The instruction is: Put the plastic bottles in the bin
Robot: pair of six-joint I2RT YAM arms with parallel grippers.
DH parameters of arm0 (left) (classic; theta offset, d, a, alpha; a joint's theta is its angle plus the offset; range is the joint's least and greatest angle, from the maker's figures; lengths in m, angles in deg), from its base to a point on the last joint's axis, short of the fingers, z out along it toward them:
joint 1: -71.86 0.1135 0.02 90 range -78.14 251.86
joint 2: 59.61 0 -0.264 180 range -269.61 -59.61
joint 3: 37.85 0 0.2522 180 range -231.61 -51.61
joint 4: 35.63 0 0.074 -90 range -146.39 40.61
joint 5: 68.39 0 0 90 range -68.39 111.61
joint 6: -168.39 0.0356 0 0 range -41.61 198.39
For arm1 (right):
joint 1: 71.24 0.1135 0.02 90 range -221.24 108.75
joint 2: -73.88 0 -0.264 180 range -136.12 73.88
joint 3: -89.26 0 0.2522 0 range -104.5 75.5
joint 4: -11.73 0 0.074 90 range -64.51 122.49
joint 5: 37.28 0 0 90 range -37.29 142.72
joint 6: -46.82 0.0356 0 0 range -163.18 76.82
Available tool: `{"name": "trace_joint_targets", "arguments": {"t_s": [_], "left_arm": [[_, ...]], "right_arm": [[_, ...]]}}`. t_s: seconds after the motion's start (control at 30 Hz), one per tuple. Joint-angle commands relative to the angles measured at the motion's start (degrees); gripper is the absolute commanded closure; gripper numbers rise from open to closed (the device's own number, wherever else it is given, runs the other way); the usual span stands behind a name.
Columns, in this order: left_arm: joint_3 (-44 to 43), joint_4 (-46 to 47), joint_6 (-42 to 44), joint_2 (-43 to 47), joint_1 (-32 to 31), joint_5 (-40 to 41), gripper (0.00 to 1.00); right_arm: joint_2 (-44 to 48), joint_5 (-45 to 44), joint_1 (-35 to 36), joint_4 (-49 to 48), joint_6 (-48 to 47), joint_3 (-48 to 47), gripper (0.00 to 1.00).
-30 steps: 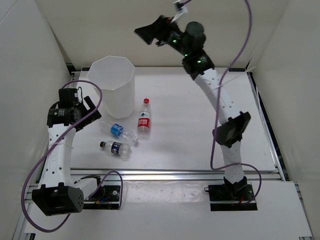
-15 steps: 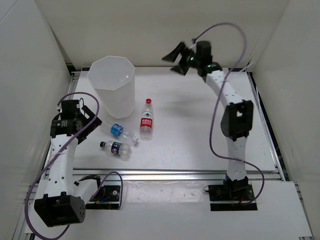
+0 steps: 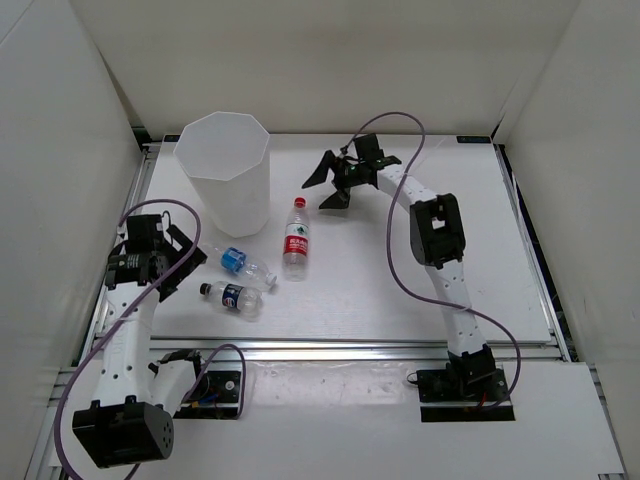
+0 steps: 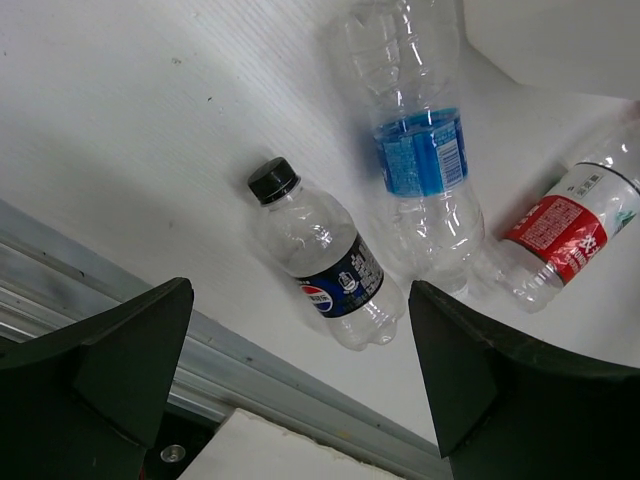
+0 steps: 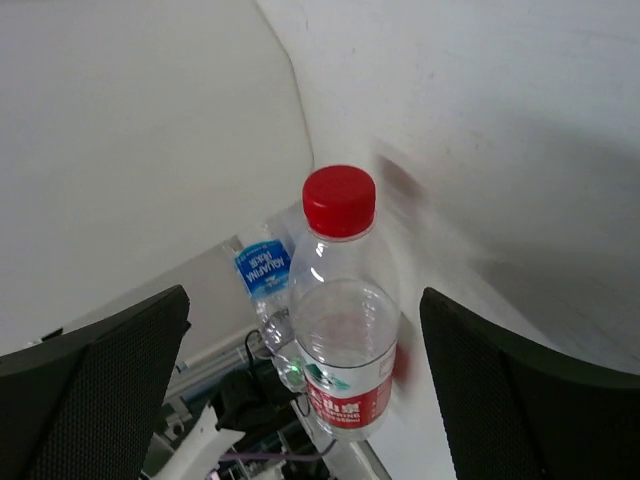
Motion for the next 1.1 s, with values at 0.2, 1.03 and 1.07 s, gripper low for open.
{"name": "trace_joint_targets", "arguments": {"t_s": [0.2,1.03,1.07], "left_arm": [[1.5,-1.7,1.1,2.4,0.2,-2.3,0.00],[2.0,-6.5,1.7,3.9,0.2,-2.7,0.00],[1.9,-6.5,1.7,3.9,0.2,-2.2,0.00]], "right_arm": [[-0.4,1.1,2.3,11.5,-16.1,4.4,0.00],[-6.0,4.8,8.9,11.3,-17.1,-2.4,0.18],[-6.0,4.8,8.9,11.3,-17.1,-2.4,0.29]]}}
